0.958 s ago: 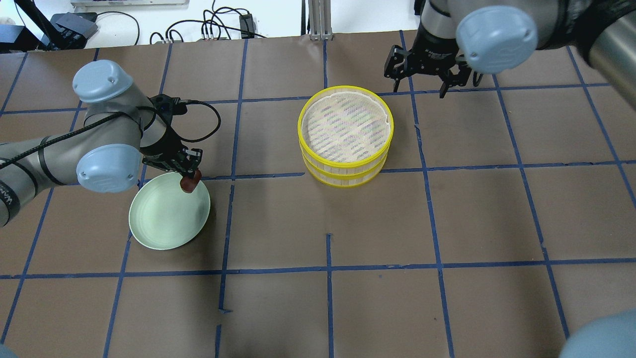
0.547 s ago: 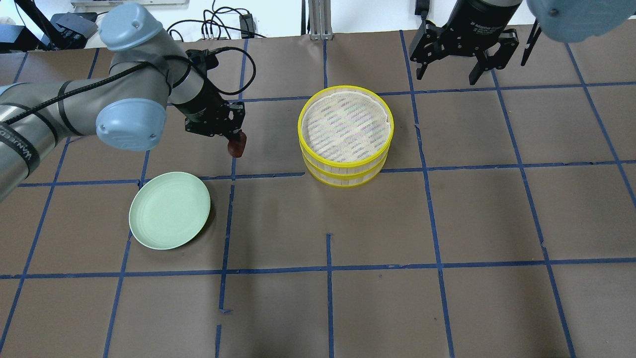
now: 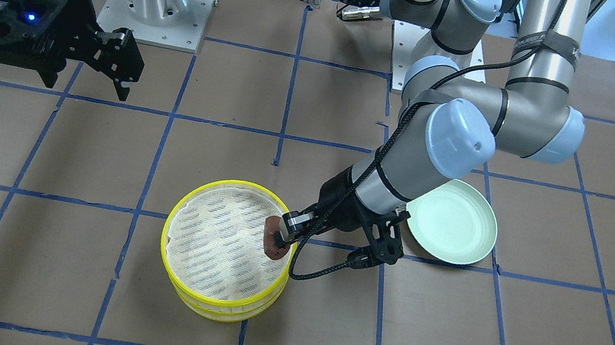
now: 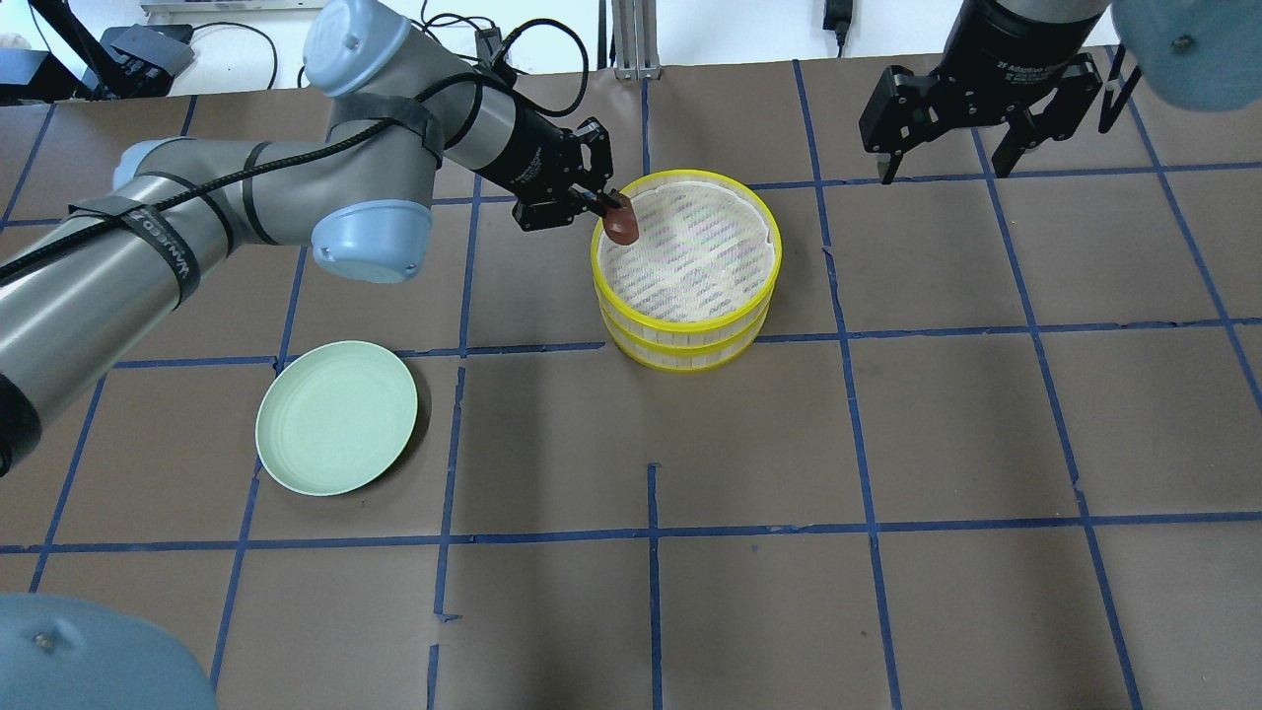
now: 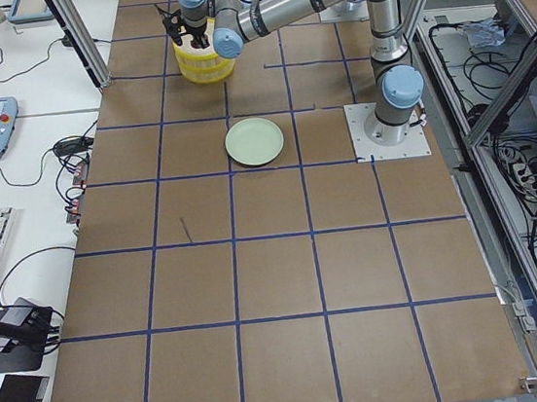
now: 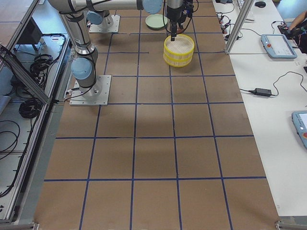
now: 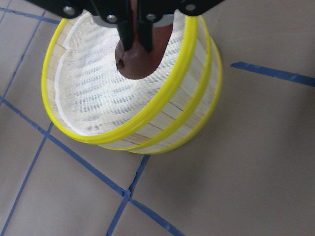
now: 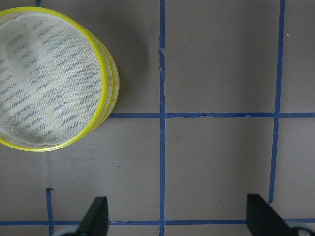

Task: Place buns in different layers of steamer
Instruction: 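Carry the brown bun onto the top steamer tier and open the left gripper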

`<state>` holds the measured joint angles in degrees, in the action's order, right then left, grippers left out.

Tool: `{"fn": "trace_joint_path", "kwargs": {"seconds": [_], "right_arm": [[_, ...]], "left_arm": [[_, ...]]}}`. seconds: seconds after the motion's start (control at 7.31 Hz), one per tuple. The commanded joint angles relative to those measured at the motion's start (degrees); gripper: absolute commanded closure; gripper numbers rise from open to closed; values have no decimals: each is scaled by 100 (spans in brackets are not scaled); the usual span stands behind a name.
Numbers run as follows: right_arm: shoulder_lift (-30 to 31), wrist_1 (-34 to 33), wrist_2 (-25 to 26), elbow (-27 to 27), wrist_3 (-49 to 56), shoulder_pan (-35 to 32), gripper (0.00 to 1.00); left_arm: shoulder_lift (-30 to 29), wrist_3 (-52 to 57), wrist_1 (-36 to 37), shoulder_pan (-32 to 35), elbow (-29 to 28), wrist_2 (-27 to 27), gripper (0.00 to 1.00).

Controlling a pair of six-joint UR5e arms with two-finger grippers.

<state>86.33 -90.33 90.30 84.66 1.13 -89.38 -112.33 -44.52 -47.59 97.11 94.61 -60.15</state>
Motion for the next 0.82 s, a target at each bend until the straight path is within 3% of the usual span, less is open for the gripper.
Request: {"fn": "trace_joint_path", "kwargs": {"seconds": [0.0, 0.27, 0.55, 0.68], "right_arm": [[103, -20, -30, 24, 1, -10, 0], [103, 15, -13, -38, 1, 43, 0], [103, -20, -100, -29, -8, -53, 0], [86, -37, -83, -90, -25, -71, 0]], "left_arm": [[-96, -356, 215, 80, -4, 47, 0], [-87, -156, 232, 80, -4, 30, 0], [0, 2294, 119, 28, 57, -363, 0], [71, 3229, -238, -42, 5, -897, 0]]}}
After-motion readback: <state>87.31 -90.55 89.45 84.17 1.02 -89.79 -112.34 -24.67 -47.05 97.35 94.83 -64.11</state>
